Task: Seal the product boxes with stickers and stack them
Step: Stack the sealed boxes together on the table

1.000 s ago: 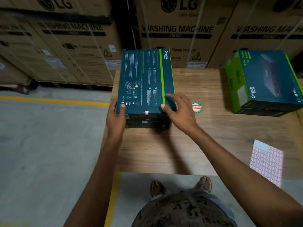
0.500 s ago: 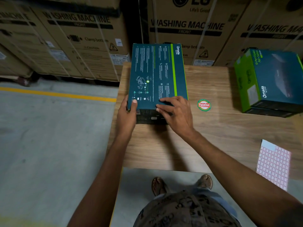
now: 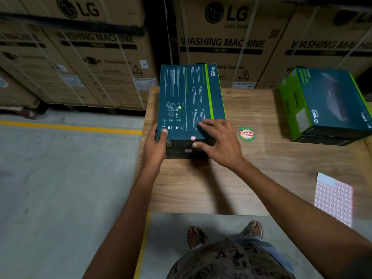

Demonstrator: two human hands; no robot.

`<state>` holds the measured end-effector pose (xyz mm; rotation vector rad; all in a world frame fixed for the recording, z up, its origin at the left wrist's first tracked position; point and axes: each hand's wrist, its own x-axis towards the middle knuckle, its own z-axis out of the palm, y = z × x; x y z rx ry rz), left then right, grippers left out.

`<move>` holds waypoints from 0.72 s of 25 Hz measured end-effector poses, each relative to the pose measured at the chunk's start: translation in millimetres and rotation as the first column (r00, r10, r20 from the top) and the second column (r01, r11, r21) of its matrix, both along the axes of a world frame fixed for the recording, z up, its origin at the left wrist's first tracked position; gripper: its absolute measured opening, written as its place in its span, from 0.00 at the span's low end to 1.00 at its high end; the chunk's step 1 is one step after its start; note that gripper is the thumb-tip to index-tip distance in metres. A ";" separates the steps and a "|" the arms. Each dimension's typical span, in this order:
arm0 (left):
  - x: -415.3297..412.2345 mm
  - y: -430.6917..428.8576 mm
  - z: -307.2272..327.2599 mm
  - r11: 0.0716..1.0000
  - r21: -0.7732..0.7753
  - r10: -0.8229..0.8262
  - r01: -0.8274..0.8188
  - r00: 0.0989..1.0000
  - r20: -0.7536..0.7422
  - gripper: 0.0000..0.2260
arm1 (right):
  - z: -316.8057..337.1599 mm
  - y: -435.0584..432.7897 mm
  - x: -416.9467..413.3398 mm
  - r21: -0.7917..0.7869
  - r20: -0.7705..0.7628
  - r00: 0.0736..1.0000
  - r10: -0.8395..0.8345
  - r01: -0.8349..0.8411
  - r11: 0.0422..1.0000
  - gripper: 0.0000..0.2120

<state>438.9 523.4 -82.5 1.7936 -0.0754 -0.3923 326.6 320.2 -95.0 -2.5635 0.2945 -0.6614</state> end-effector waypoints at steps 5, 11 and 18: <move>4.6 -2.9 9.0 0.999 -0.014 -0.033 0.033 0.998 -0.046 0.19 | 4.9 -22.6 13.4 0.536 -0.292 0.898 -0.329 0.439 0.722 0.25; 7.4 4.3 15.0 0.999 -0.051 -0.010 0.006 0.997 -0.080 0.21 | 21.6 -28.9 8.2 0.900 -0.306 0.939 -0.154 0.339 0.274 0.06; 14.2 0.9 39.7 0.995 -0.078 -0.070 0.064 0.995 -0.073 0.17 | 84.5 -41.9 1.2 0.981 -0.174 0.982 -0.072 0.180 0.071 0.09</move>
